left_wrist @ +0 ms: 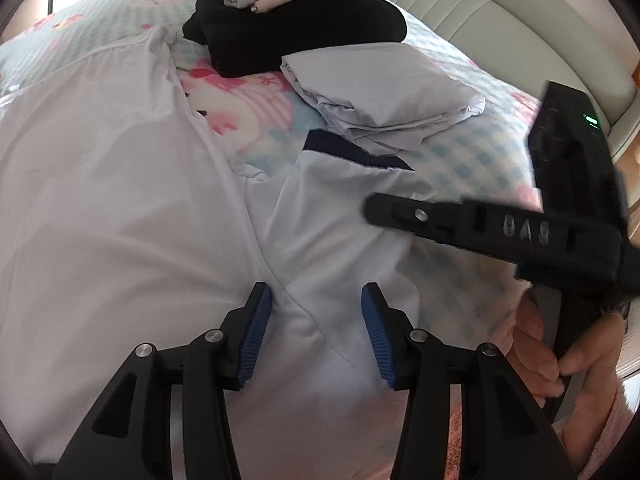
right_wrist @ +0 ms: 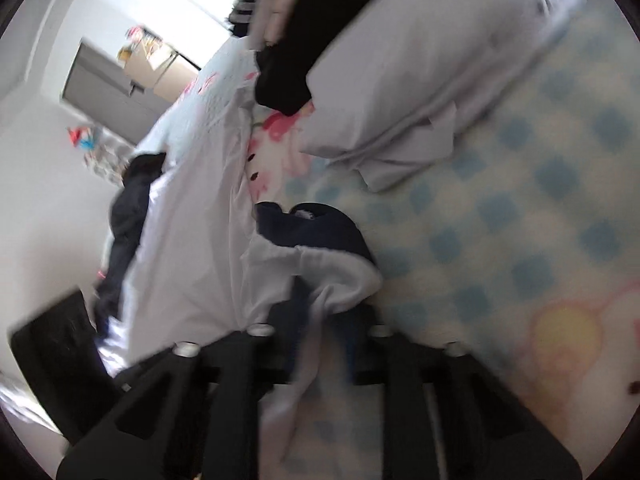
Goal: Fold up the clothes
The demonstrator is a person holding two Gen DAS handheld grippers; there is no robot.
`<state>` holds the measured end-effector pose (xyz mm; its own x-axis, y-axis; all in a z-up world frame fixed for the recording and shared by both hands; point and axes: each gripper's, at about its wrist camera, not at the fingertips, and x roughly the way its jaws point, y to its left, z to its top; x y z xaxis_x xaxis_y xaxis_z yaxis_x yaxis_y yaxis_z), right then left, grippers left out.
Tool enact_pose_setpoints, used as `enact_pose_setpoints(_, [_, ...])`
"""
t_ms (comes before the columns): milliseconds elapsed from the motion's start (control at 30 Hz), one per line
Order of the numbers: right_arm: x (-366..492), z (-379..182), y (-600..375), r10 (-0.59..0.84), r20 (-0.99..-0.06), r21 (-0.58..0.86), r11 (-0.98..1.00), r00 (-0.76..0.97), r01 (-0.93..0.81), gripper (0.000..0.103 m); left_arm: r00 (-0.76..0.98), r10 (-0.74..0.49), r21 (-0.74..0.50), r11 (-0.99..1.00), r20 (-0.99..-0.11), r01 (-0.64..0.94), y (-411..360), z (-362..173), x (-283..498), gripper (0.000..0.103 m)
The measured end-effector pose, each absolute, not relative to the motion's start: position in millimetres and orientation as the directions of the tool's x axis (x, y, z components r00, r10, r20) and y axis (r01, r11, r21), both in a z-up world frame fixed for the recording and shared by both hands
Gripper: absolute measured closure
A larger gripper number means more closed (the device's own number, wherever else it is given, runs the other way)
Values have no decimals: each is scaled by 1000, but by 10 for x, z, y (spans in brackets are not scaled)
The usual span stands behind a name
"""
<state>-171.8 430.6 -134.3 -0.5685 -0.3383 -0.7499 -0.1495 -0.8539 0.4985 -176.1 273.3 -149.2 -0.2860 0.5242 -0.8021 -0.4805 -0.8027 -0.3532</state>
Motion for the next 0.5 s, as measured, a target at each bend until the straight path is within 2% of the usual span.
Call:
enact_pose_setpoints(100, [-1518,-1124,4022,-55,-774,153,-983,-631,-102,98,-300,529,-349,-801,-794,-487,2712,-1422,-1759,54])
enact_pose_setpoints(133, [-1488,-1167,4000,-59,-787,145,-985,-615,-90,98,-315,526,-342,-804,-790,-487,2703,-1388,-1774,54])
enact_pose_setpoints(233, [-1416,-1395,4173,-134,-834,244,-960,-536,-140,98,-366,525,-335,-818,-768,-469,2661,-1286,-1872,54])
enact_pose_setpoints(300, [-1365,-1404,4302,-130,-826,263,-949,-548,-172,98,-379,520,-329,-822,-766,-465,2669,-1232,-1960,54])
enact_pose_setpoints(500, [-1404,-1391,4582,-180,-776,391,-890,-605,-236,93,-383,422,-131,-795,-822,-593,3078,-1167,-2121,54])
